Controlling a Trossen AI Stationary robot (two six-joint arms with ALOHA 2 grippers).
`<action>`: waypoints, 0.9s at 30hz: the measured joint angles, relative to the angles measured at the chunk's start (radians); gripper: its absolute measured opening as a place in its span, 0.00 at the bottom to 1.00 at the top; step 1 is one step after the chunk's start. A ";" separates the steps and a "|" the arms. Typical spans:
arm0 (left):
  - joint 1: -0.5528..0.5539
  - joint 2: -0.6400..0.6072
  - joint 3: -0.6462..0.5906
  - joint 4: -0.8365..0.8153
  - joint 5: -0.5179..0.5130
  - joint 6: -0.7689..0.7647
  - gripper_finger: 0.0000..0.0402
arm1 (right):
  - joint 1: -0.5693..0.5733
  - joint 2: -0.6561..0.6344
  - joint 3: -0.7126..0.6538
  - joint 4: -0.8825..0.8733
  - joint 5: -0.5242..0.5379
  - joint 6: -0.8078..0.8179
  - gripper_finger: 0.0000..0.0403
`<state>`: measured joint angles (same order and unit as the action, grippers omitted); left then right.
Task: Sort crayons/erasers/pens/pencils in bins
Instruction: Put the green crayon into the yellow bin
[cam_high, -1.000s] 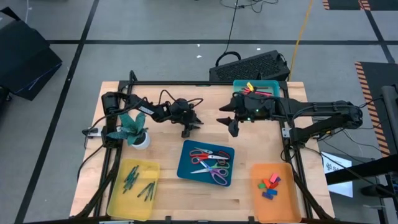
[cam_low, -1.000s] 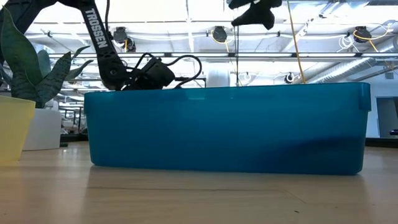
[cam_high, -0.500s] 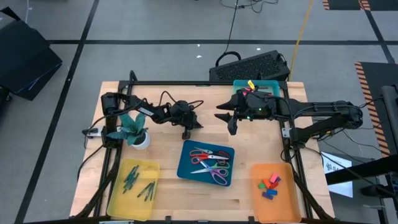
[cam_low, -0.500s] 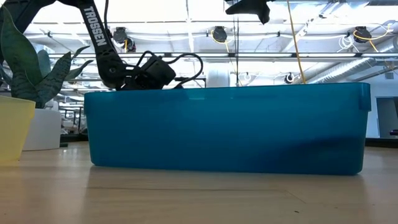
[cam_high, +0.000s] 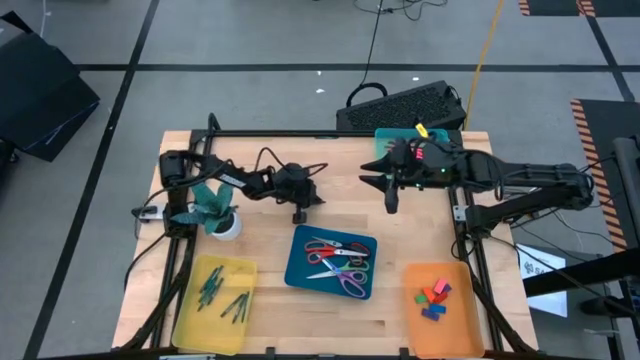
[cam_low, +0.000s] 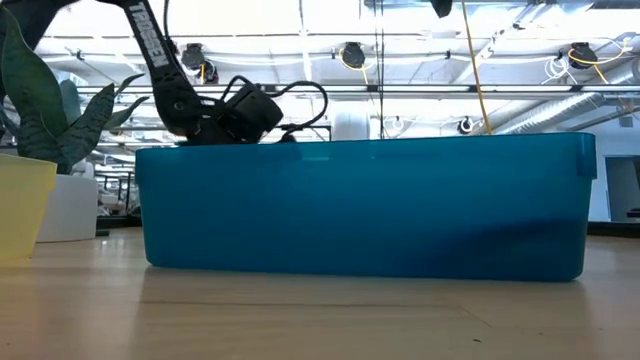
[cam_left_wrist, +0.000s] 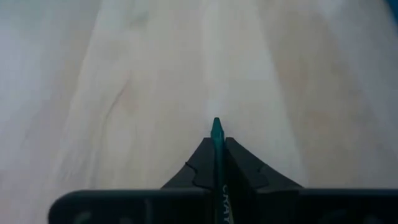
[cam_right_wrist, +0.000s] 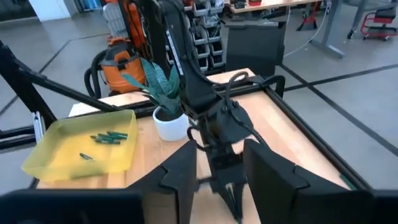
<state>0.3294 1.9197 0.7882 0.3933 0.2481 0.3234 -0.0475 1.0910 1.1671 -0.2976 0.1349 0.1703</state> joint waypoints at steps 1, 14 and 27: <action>0.002 -0.026 -0.002 -0.022 -0.014 -0.004 0.04 | 0.000 -0.006 0.000 -0.004 0.000 -0.008 0.30; -0.095 -0.385 0.214 -0.653 -0.176 -0.154 0.04 | 0.003 -0.059 0.000 -0.449 -0.006 0.157 0.23; -0.590 -0.614 0.617 -1.397 -0.343 -1.007 0.04 | 0.012 0.016 -0.001 -0.491 -0.005 -0.106 0.22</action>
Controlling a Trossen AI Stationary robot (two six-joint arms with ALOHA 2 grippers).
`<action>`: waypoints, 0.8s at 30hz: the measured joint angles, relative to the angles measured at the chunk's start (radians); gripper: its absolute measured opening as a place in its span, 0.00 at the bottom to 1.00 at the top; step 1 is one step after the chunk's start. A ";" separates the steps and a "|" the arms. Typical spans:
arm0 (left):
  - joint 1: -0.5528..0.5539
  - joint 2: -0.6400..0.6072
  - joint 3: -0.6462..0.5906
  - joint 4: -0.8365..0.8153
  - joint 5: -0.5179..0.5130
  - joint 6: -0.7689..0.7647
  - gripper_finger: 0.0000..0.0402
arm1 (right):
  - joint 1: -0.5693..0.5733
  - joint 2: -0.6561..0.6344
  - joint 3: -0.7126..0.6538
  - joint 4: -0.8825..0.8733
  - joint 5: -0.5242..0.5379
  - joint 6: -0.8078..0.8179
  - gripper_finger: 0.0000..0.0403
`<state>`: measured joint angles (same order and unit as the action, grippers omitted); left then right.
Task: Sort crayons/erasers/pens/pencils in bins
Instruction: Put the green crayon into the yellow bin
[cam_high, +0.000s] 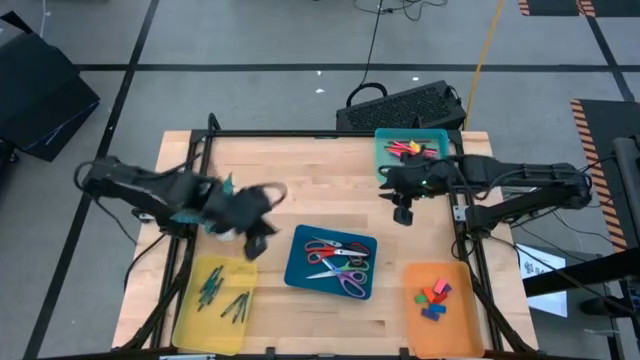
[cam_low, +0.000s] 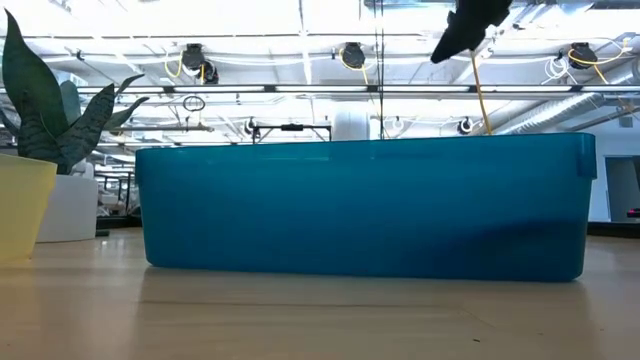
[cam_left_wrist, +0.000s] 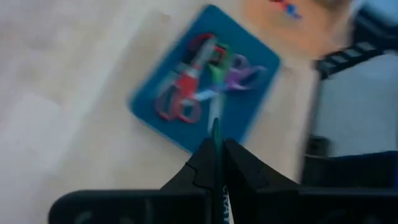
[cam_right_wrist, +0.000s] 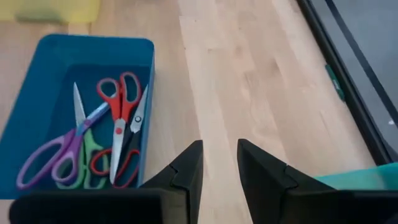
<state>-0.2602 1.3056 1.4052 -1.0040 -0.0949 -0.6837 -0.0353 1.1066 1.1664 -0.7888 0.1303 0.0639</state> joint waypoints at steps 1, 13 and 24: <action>-0.063 -0.001 0.023 -0.022 -0.031 -0.071 0.04 | 0.010 0.015 0.000 0.007 0.002 -0.009 0.22; -0.724 0.189 -0.114 -0.042 -0.194 -1.005 0.04 | 0.311 0.203 0.000 0.202 0.045 0.092 0.23; -0.737 0.511 -0.130 -0.223 -0.075 -1.301 0.04 | 0.511 0.273 0.000 0.251 0.107 0.365 0.23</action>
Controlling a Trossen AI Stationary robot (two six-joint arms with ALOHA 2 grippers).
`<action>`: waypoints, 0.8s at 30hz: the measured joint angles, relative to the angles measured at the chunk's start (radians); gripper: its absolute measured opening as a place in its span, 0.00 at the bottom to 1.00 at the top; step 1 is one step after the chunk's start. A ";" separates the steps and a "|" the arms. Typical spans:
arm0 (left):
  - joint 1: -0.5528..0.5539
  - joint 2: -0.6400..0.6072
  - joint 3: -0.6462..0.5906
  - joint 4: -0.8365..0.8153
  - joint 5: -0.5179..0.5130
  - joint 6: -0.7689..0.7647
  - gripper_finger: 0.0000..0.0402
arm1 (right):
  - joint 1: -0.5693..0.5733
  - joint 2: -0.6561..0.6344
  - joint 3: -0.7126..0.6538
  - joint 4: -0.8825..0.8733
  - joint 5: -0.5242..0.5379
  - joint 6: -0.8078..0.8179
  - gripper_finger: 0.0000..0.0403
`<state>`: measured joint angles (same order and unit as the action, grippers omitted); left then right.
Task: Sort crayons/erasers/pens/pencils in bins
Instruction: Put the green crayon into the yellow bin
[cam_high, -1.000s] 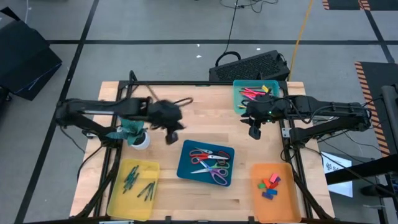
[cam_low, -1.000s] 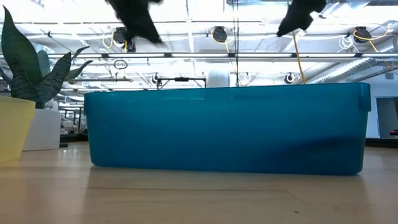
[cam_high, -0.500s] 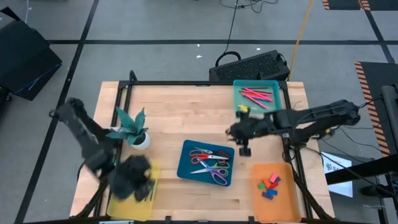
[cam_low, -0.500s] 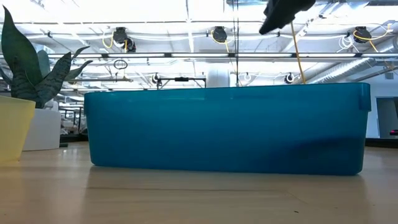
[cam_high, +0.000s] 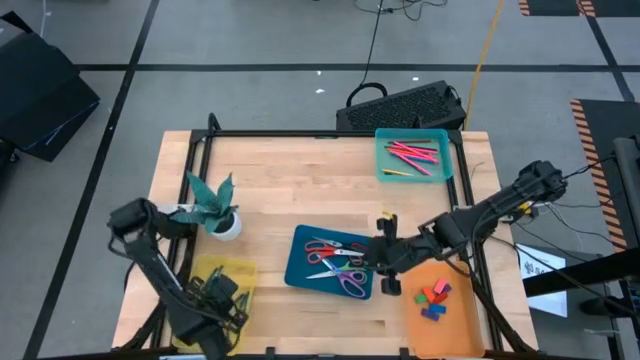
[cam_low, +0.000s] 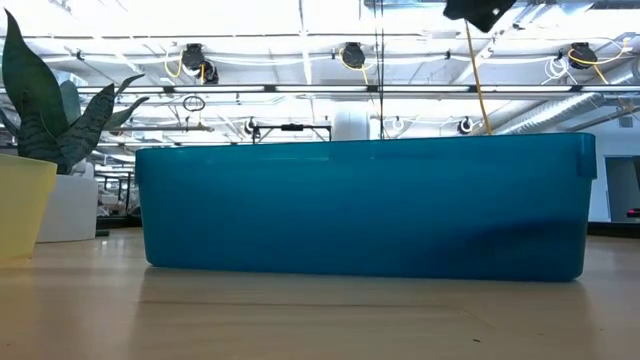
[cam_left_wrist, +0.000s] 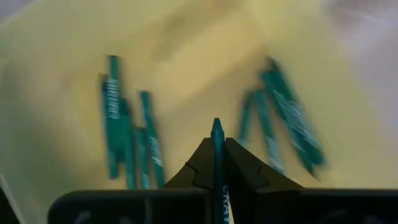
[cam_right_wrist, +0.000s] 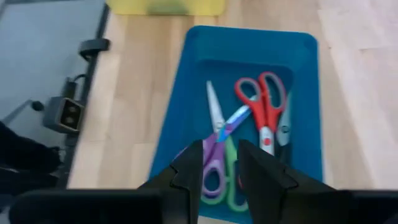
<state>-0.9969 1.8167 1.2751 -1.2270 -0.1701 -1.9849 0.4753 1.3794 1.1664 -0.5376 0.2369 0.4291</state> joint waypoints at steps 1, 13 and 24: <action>0.011 0.018 0.000 -0.019 0.008 -0.011 0.04 | 0.008 0.000 0.000 0.006 0.000 0.010 0.23; 0.145 0.041 -0.037 0.014 0.149 0.099 0.22 | 0.023 -0.078 0.000 -0.058 -0.005 0.145 0.39; 0.251 -0.235 0.063 -0.021 0.054 0.184 0.48 | -0.004 -0.112 0.000 -0.062 0.001 0.104 0.49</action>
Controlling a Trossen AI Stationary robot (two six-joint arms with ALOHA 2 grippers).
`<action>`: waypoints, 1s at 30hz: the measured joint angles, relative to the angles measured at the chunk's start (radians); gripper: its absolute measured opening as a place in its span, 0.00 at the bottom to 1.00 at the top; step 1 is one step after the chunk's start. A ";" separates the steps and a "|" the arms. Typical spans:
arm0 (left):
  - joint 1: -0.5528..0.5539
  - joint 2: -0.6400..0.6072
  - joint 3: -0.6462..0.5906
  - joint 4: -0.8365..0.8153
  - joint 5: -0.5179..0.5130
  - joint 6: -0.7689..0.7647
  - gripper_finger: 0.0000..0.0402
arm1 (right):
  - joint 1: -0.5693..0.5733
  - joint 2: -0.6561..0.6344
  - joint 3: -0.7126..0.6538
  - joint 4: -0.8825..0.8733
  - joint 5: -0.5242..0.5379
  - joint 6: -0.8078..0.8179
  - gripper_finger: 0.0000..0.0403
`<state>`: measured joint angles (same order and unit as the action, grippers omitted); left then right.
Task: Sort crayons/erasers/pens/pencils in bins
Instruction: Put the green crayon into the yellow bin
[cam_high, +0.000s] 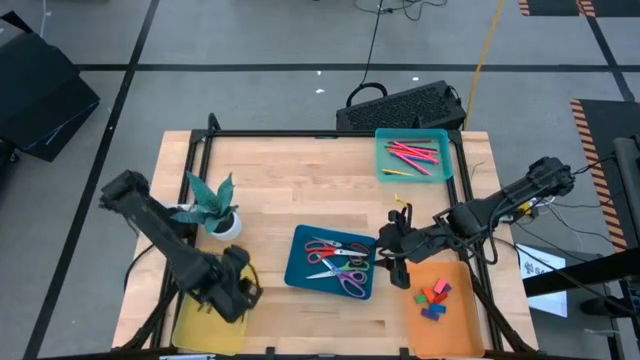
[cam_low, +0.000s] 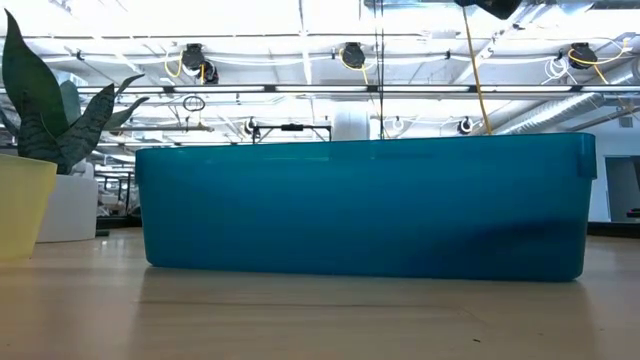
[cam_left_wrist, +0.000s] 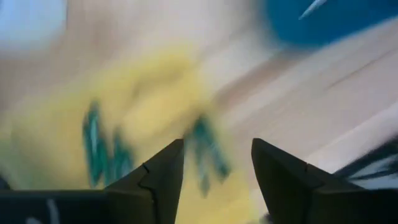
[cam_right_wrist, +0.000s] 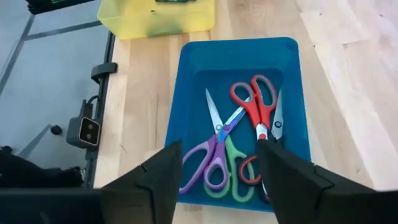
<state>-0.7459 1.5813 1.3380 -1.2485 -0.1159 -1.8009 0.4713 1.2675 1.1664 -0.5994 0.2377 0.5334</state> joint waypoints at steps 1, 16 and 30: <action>0.008 -0.019 0.030 -0.016 -0.072 0.041 0.48 | 0.000 0.000 0.000 -0.002 0.000 -0.008 0.50; 0.547 -0.056 0.476 0.028 -0.236 0.981 0.62 | -0.039 -0.004 0.000 -0.001 -0.002 -0.073 0.62; 1.071 0.103 0.484 -0.026 0.038 1.164 0.69 | -0.038 -0.004 0.001 0.113 -0.056 -0.153 0.62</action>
<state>0.3252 1.6844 1.8225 -1.2743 -0.0780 -0.6369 0.4332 1.2636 1.1669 -0.4868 0.1818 0.3801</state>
